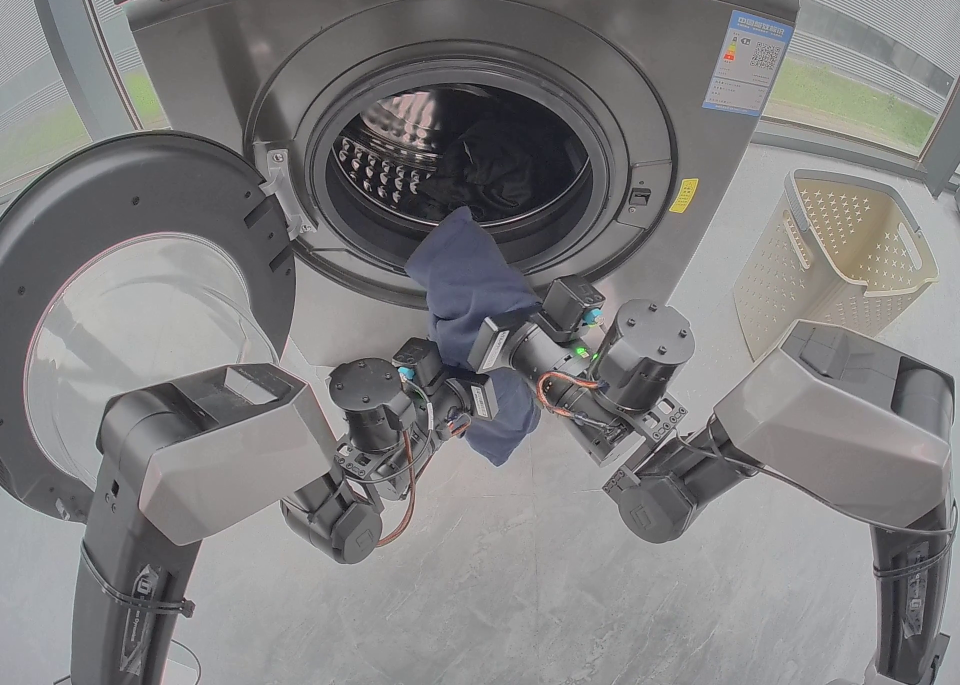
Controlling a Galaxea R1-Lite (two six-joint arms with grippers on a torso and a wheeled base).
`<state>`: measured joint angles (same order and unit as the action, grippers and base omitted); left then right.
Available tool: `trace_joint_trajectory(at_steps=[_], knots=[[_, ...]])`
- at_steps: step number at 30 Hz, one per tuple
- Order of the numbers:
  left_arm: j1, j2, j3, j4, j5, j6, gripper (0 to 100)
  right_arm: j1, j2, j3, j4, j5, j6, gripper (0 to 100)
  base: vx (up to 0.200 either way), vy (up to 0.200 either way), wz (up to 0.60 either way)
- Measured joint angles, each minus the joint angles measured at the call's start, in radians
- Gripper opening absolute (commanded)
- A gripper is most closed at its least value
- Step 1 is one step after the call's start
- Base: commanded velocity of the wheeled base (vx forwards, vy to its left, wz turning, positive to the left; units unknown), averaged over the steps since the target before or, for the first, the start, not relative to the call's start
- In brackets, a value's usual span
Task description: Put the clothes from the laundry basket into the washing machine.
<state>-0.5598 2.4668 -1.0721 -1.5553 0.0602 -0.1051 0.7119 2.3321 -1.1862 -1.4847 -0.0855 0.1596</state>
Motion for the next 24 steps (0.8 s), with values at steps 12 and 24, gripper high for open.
trace_joint_trajectory(at_steps=[12,24], knots=[[0.025,-0.147,0.082,0.007,0.000,0.000,0,-0.048,-0.065,0.084,-0.023,0.001,0.000,0,0.000,0.000,0.00],[0.031,-0.303,0.176,0.009,-0.005,-0.002,0,-0.072,-0.081,0.160,-0.030,-0.029,-0.006,0,0.000,0.000,0.00]])
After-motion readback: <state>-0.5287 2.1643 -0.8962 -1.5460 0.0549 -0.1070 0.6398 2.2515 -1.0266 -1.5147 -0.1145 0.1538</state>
